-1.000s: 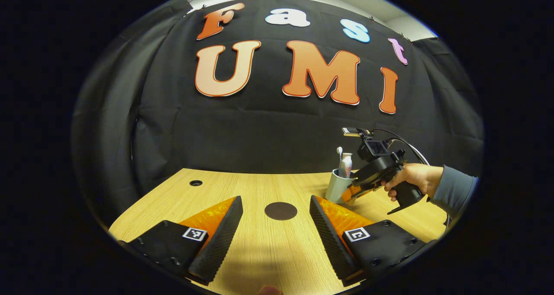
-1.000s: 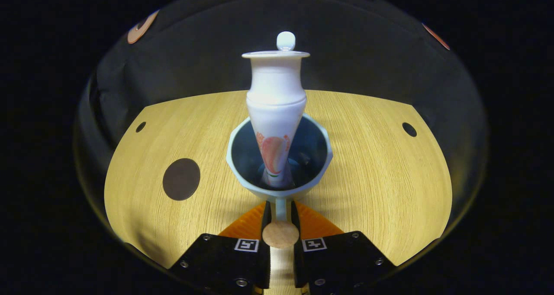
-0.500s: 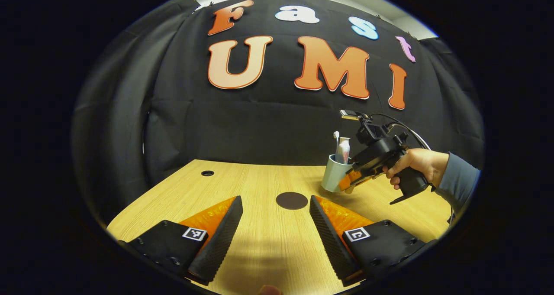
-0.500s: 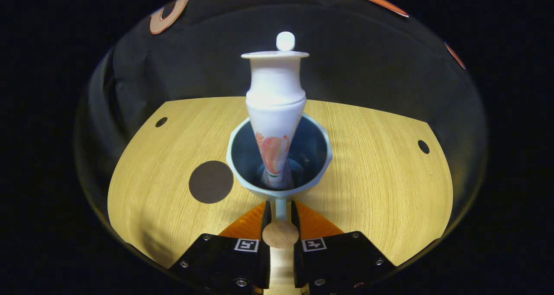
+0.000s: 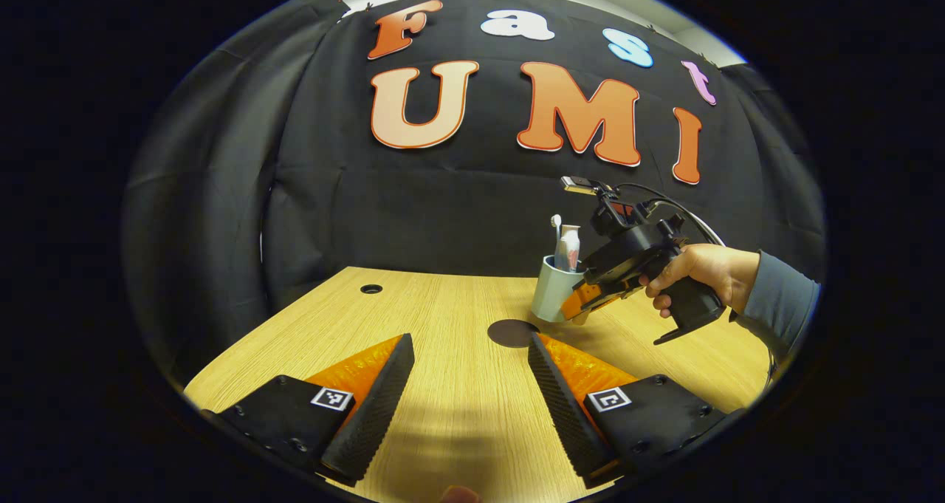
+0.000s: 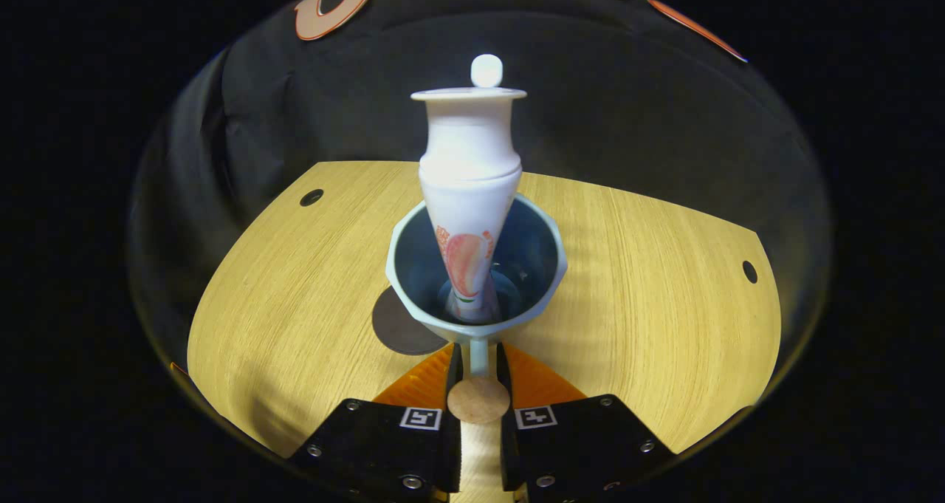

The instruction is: Put the toothbrush and toothpaste on the desktop into the cup, then pick up the cup and place it on the coaster on the desktop.

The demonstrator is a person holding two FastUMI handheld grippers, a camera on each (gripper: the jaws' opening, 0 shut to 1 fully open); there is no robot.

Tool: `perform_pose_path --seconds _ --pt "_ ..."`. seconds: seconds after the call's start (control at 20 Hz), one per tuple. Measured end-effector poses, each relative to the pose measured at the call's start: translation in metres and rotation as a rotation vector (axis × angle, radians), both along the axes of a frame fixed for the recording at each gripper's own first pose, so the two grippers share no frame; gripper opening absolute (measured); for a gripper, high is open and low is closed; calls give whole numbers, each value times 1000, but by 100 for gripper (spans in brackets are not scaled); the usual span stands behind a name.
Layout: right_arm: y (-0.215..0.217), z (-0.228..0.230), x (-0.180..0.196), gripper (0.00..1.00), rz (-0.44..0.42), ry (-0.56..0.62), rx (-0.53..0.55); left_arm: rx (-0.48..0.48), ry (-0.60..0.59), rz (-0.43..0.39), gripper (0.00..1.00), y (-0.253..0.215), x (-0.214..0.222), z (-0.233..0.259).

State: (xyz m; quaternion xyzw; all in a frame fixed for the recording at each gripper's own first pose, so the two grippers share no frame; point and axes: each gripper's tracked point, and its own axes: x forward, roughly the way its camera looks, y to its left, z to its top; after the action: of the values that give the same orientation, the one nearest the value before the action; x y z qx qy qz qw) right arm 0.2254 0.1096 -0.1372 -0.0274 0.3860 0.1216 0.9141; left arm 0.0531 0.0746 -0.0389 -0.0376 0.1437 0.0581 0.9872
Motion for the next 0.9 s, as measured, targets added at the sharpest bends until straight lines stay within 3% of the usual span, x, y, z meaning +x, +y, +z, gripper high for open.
perform_pose_path --seconds 0.5,0.9 --pt "4 -5 -3 22 51 22 16 -10 24 40 100 14 -4 -15" --pt "-1 -3 -1 22 71 31 -32 -18 51 50 100 17 -2 -31"
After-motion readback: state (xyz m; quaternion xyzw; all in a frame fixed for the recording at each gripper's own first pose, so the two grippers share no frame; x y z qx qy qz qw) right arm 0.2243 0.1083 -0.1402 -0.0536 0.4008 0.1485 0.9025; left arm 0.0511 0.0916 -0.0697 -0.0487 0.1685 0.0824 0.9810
